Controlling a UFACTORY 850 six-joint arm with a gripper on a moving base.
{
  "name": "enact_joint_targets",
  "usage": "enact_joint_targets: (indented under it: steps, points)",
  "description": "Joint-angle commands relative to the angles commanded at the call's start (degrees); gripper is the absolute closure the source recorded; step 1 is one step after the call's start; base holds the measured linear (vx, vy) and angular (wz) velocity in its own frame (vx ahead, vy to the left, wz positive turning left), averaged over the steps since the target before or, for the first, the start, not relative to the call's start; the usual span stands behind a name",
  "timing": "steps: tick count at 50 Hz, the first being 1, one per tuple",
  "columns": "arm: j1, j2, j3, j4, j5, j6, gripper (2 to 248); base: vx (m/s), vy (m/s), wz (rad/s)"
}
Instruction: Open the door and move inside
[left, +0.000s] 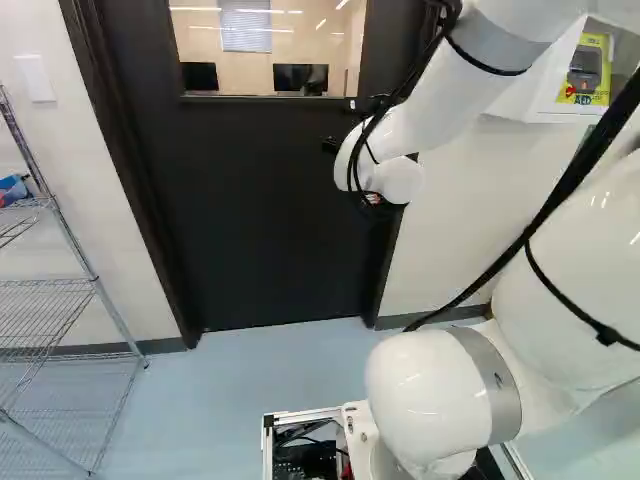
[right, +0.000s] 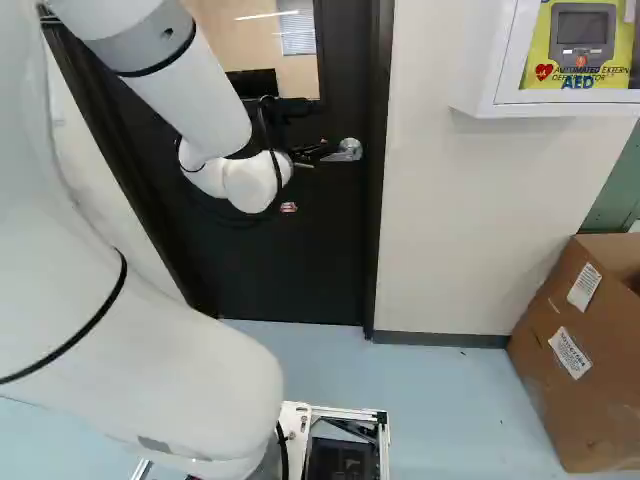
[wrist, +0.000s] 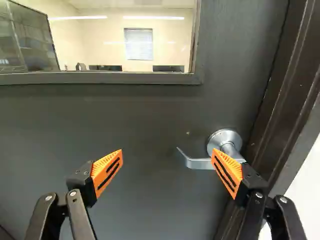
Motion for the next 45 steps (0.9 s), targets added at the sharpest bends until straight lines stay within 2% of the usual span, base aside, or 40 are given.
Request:
enact_joint_targets:
  steps: [27,45]
  points:
    - [-0.39,-5.77,-8.86,0.0,-5.09,0.0,3,0.0,0.0,0.0]
    - [-0.85,-6.11,-9.8,0.0,-6.89,0.0,3,0.0,0.0,0.0]
